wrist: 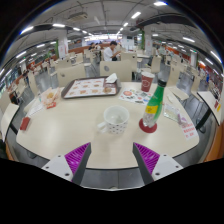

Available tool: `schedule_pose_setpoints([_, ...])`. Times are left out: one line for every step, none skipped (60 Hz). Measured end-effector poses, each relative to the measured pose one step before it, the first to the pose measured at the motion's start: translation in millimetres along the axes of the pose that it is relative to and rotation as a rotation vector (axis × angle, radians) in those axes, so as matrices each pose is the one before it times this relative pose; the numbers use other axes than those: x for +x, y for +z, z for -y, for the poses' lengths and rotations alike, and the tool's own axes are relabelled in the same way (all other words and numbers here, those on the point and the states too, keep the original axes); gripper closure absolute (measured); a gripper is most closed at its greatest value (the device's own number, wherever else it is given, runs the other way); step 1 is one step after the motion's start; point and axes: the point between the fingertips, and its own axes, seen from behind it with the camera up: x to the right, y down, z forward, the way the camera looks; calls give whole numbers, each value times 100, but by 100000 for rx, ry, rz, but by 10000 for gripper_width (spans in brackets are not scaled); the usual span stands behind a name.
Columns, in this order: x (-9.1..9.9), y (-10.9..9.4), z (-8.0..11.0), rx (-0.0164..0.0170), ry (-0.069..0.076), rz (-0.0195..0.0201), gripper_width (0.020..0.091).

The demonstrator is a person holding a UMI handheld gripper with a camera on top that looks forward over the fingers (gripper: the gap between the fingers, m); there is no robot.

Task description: Pour water

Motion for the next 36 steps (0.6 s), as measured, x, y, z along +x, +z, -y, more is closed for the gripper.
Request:
schedule_pose_setpoints([-1195, -294, 52, 53, -990, 481, 255])
schedule_pose_setpoints([-1230, -261, 108, 238, -947, 520, 256])
schedule_pose_setpoints([-1303, -187, 305, 365, -1113, 604, 256])
schedule_pose_setpoints([-1187, -218, 209, 563, -975, 610, 258])
schedule_pose_setpoints([-1081, -218, 194, 425, -610, 66, 253])
schedule_pose_setpoints([-998, -321, 167, 111, -65, -390, 253])
schedule_pose_setpoints([-1015, -246, 54, 141, 302, -415, 252])
schedule_pose_setpoints([-1111, -274, 30, 17, 639, -186, 251])
schedule_pose_setpoints([-1230, -251, 38, 2, 571, 467, 255])
schedule_pose_setpoints([-1223, -258, 70, 145, 448, 650, 260])
schedule_pose_setpoints([-1276, -242, 100, 365, 246, 1007, 259])
schedule_pose_setpoints([-1201, -188, 380, 190, 76, 1060, 262])
schedule_pose_setpoints([-1270, -162, 33, 227, 44, 1075, 264])
schedule_pose_setpoints([-1188, -165, -47, -24, -191, 858, 260])
schedule_pose_setpoints([-1133, -122, -84, -169, -477, 663, 259])
schedule_pose_setpoints([-1000, -34, -111, -334, -670, 593, 258])
schedule_pose_setpoints([-1194, 5, -126, -212, -760, 423, 256])
schedule_pose_setpoints([-1009, -189, -40, -151, -817, 423, 255])
schedule_pose_setpoints([-981, -69, -17, 121, -673, 364, 253])
schedule_pose_setpoints([-945, -80, -35, 40, -652, 228, 254])
schedule_pose_setpoints([-894, -85, -71, -73, -682, 76, 255])
schedule_pose_setpoints([-880, -63, -65, -117, -645, 31, 254])
schedule_pose_setpoints([-901, -51, -47, -87, -595, 189, 254])
schedule_pose_setpoints([-871, 203, -93, 217, -569, 591, 257])
schedule_pose_setpoints([-1035, -180, 51, 20, -907, 253, 255])
schedule_pose_setpoints([-873, -95, 12, 17, -1029, 268, 255])
schedule_pose_setpoints([-795, -116, 9, 43, -1102, 84, 259])
schedule_pose_setpoints([-775, -50, 36, 94, -1042, 118, 254])
schedule_pose_setpoints([-758, -67, 67, 123, -939, 239, 256])
schedule_pose_setpoints([-749, -53, 96, 273, -778, 590, 260])
schedule_pose_setpoints([-708, -31, 185, 465, -577, 918, 261])
schedule_pose_setpoints([-535, -15, 223, 577, -124, 534, 260])
schedule_pose_setpoints([5, 198, 220, 628, 57, -172, 259])
schedule_pose_setpoints([-249, -67, 82, 210, -443, -1306, 256])
schedule_pose_setpoints([-130, -48, 11, 0, -624, -1310, 256])
schedule_pose_setpoints([-198, -30, 71, 220, -358, -637, 254])
